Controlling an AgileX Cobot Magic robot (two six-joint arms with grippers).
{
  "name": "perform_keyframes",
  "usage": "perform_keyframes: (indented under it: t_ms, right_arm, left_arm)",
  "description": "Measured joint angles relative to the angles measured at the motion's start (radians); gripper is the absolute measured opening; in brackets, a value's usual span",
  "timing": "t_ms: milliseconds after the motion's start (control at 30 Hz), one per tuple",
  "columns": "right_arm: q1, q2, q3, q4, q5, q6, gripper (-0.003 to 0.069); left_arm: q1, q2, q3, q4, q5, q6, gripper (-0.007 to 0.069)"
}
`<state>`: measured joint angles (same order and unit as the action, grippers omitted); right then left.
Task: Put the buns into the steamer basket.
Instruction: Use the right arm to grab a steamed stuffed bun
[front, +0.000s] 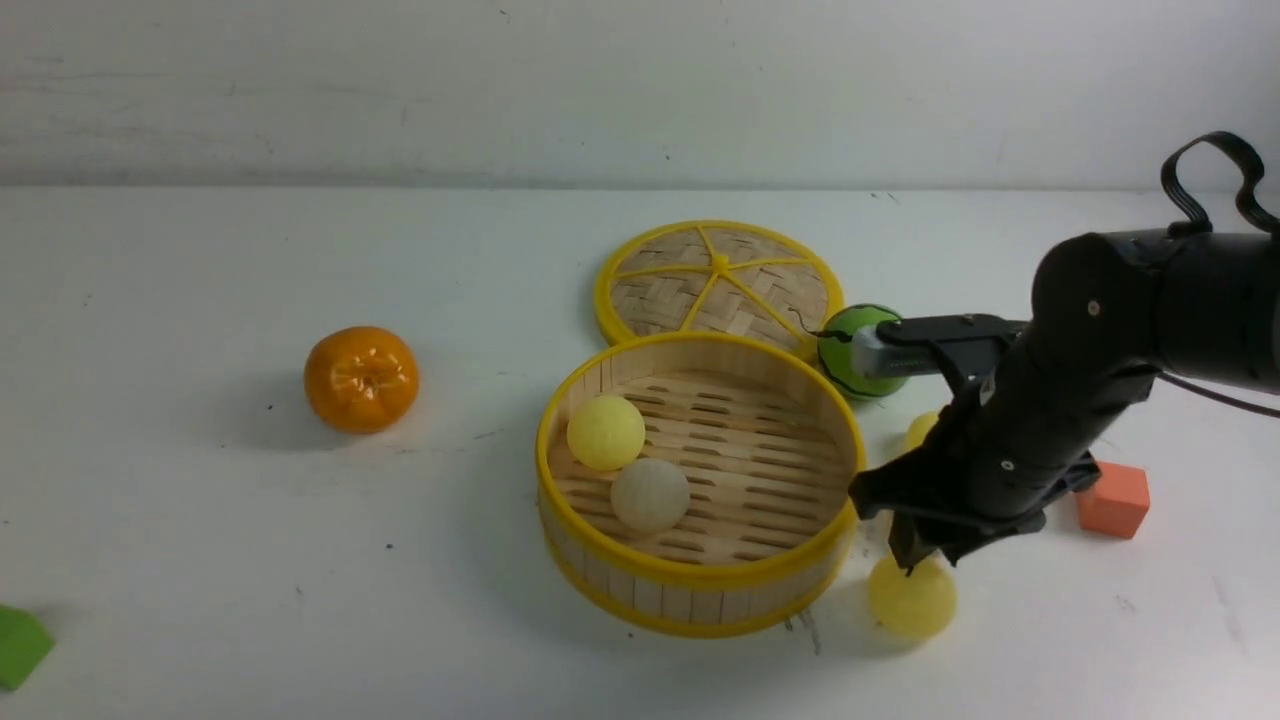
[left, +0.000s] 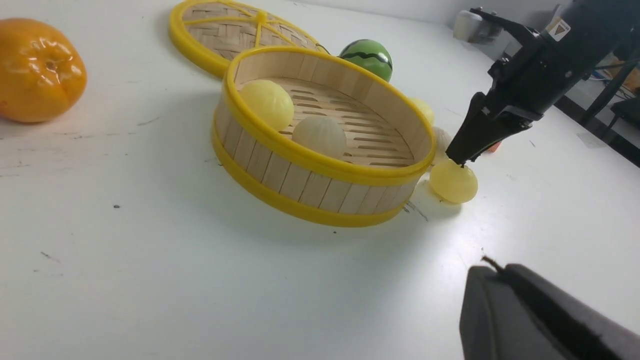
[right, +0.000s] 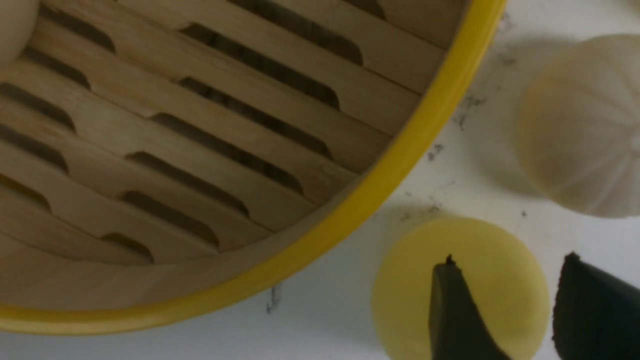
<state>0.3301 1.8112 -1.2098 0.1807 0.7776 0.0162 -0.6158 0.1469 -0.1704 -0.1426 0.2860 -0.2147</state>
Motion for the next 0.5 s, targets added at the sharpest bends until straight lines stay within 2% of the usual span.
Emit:
perform_keyframes:
  t_ms: [200,333,500]
  right_arm:
    - [0.000,0.016,0.000,0.000,0.000,0.002,0.0290]
    - [0.000,0.021,0.000,0.000,-0.001,0.002,0.0262]
    - [0.000,0.036,-0.001,0.000,-0.004,-0.002,0.0165]
  left_arm:
    - [0.000,0.000,0.000,0.000,0.000,0.000,0.0004]
    - [0.000,0.000,0.000,0.000,0.000,0.000,0.0004]
    - [0.000,0.000,0.000,0.000,0.000,0.000,0.0004]
